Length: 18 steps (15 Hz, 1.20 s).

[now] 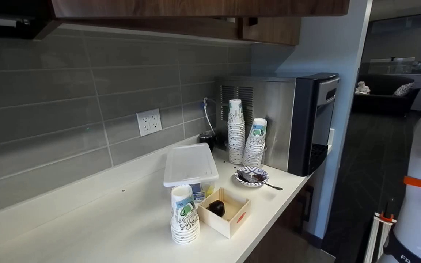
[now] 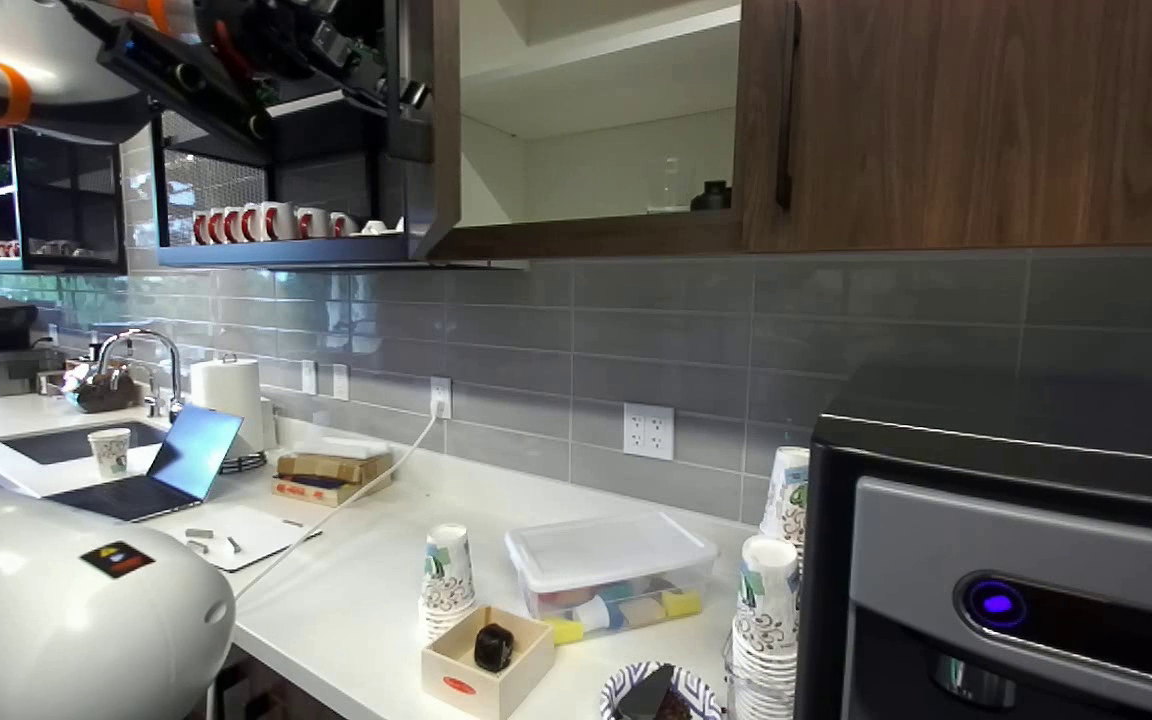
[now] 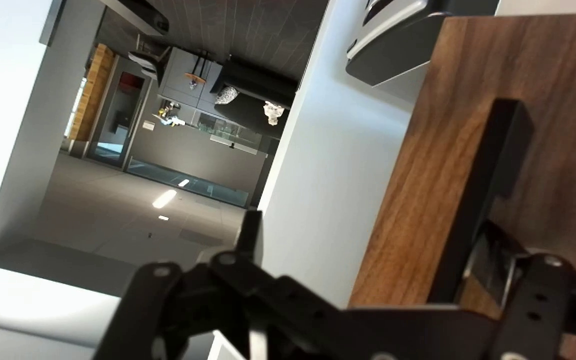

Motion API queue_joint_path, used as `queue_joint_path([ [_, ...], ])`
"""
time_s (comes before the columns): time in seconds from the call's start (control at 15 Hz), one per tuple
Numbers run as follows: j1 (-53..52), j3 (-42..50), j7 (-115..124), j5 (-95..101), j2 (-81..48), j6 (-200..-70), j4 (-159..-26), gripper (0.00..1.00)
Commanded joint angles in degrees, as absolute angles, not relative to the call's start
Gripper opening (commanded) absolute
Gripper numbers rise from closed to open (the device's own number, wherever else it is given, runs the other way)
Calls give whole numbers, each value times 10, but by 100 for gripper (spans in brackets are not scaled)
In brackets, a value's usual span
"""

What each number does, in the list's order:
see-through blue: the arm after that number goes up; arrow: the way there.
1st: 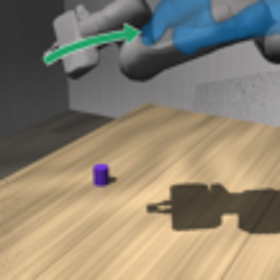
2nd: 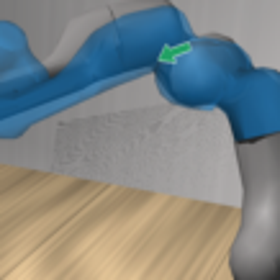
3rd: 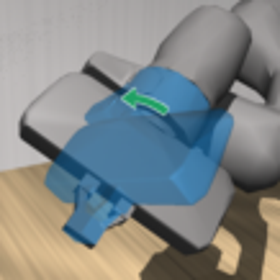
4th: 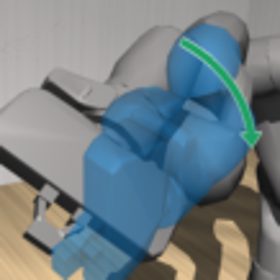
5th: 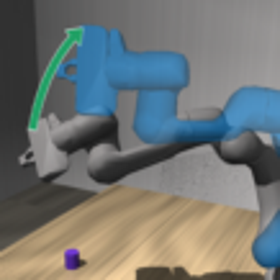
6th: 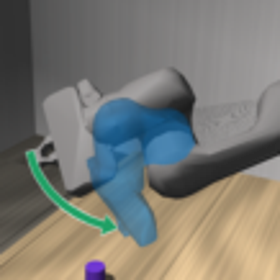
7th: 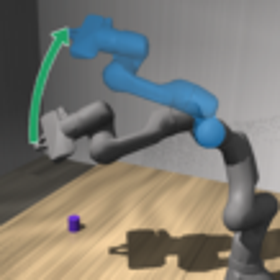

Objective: Open and close the top left cabinet door

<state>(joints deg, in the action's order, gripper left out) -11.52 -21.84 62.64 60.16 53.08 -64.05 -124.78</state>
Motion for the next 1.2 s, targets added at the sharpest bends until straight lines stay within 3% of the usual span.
queue_joint_path([
  [0.0,-138,-169,614,659,525,-700,-1245,100],
  [1.13,-117,72,507,660,491,-1202,-1217,100],
])
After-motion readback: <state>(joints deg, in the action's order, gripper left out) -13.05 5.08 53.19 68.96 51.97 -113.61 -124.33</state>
